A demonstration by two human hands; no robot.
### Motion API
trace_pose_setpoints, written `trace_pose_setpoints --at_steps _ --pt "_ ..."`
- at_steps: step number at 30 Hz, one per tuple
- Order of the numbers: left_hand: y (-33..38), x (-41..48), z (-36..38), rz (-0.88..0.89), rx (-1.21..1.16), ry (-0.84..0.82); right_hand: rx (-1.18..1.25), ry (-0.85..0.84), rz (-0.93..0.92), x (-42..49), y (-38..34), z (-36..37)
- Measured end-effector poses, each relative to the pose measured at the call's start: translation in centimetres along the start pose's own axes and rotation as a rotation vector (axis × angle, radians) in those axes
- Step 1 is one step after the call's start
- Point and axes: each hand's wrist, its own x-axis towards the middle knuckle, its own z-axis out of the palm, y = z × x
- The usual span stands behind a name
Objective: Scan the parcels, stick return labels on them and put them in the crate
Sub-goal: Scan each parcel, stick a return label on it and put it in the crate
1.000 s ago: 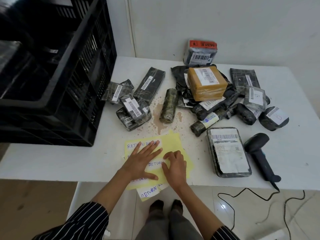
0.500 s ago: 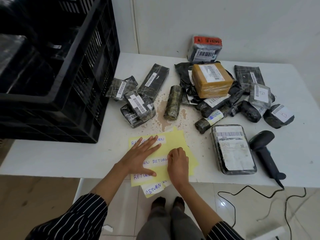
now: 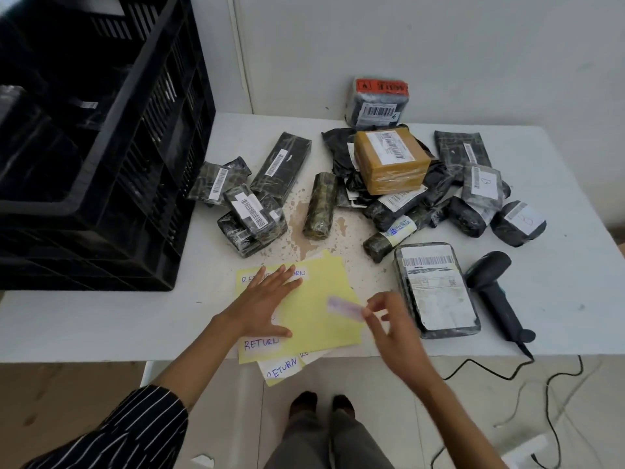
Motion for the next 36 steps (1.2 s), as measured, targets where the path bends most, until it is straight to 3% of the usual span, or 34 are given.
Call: trace_pose_setpoints --at_steps 3,8,13,17,23,29,32,36 --pt "3.8 0.6 -1.0 -0.074 -0.188 0.148 0.008 -0.011 0.102 1.0 1.7 -6.0" --pt "14.1 3.6 -2.2 -0.253 -0.925 0.228 -0.062 -0.128 0.199 2.1 3.9 -13.0" --pt "20.5 8.5 -0.9 -0.356 -1.141 0.229 -0.173 -0.286 0.211 3.6 5.9 -15.3" --pt "21.9 11.0 0.1 -0.435 -1.031 0.337 -0.26 -0.306 0.213 4.6 7.4 -15.3" --pt "22.9 12.1 0.9 -0.513 -0.846 0.389 -0.316 -0.192 0.181 5.2 8.8 -13.8" --pt "23.8 12.0 0.9 -0.555 -0.499 0.436 -0.382 0.046 0.037 3.9 10.1 -11.6" --pt "23.7 11.7 1.8 -0.599 -0.49 0.464 -0.34 0.196 0.06 2.9 10.4 -10.9" --pt "24.9 11.8 3.6 -0.677 -0.482 0.418 -0.287 0.176 0.204 1.8 10.4 -8.9"
